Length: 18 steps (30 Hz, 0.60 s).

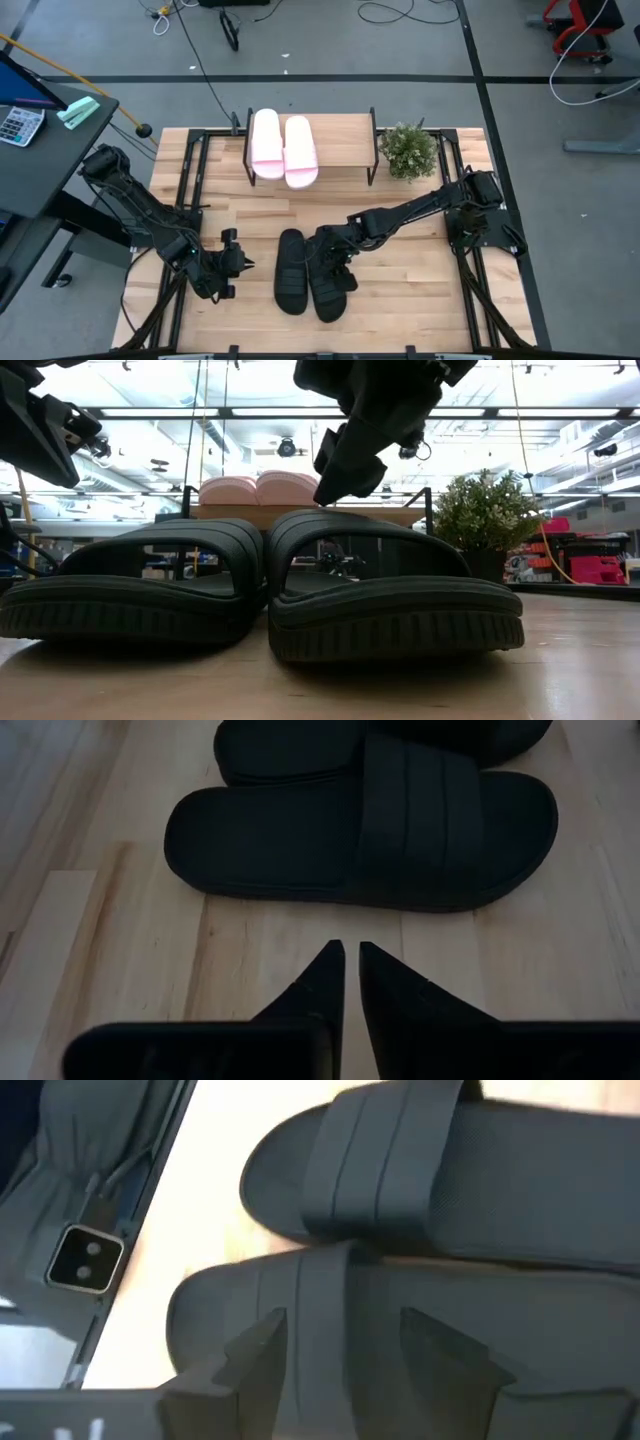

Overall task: Pick and place slides into the shelf
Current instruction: Put the right black slide on the shelf

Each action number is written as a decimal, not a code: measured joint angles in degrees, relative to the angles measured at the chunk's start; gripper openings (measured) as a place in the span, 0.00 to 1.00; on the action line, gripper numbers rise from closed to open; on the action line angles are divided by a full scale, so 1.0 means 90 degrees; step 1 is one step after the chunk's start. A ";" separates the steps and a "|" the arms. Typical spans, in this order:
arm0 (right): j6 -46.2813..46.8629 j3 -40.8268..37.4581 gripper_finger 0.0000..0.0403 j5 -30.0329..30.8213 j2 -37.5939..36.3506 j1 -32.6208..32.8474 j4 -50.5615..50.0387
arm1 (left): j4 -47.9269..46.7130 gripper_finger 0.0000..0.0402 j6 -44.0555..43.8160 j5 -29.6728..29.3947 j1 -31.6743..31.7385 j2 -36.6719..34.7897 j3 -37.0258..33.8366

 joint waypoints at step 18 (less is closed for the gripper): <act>0.0506 0.0000 0.43 -0.0916 0.0549 -0.0005 0.0210 | 0.0017 0.11 0.0008 0.0022 -0.0012 0.0000 0.0000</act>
